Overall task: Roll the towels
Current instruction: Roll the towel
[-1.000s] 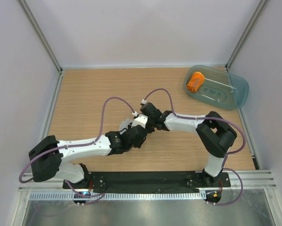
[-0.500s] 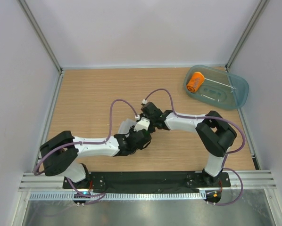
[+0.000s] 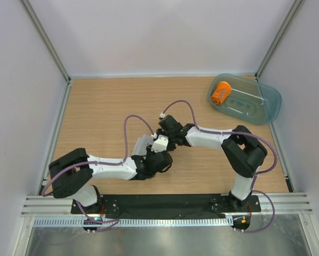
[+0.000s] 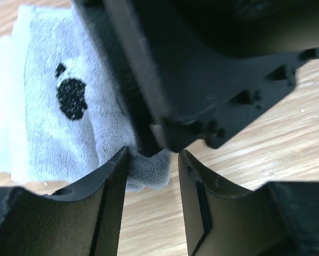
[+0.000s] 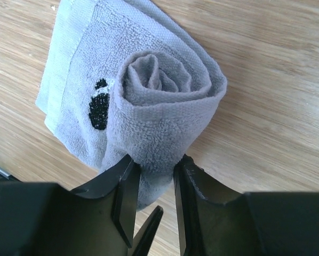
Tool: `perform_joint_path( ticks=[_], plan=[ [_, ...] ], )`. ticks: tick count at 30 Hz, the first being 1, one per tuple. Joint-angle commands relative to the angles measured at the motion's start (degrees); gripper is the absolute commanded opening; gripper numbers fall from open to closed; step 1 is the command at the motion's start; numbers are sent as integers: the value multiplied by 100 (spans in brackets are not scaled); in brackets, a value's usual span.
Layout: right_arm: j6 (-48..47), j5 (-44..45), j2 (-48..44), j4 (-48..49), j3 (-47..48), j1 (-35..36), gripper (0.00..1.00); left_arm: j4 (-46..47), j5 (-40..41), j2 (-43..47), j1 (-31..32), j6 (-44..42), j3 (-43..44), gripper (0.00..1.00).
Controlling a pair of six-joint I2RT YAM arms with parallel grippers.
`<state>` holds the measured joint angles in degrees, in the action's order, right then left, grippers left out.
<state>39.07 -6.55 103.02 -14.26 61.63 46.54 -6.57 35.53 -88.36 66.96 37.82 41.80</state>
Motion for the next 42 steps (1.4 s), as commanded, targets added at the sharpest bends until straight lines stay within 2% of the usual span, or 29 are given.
perform_joint_path(
  ticks=[1,5,7,8,11,13,18,20,28,32,38,42],
  plan=[
    [-250,-5,60,-489,227,109,37,-872,68,-261,1,611,-286,42],
    [-338,4,51,-648,341,65,38,-1223,314,-357,1,910,-234,36],
    [-409,22,16,-744,368,-5,41,-1364,384,-463,1,946,-173,27],
    [-435,13,-1,-771,385,-31,41,-1382,402,-515,1,972,-129,17],
    [-532,-31,-106,-902,438,-198,44,-1400,385,-595,1,964,-102,8],
    [-654,4,-159,-1103,517,-417,45,-1382,350,-551,1,946,-102,7],
    [-1059,496,-142,-2218,1596,-559,49,-1277,139,-262,1,736,-102,4],
    [-1086,576,-159,-2361,1966,-602,49,-1198,51,-51,1,577,-128,4],
    [-515,-768,-169,-1405,1695,-620,47,-1110,-37,442,-7,322,-216,4],
    [-304,-918,-20,-1027,1370,-498,39,-1092,-116,477,-7,252,-172,4],
    [-207,-1068,367,-517,878,-401,36,-1013,-309,591,-34,155,-120,4],
    [-303,-622,578,-446,746,-409,33,-891,-625,846,-148,155,-172,4]
  ],
)
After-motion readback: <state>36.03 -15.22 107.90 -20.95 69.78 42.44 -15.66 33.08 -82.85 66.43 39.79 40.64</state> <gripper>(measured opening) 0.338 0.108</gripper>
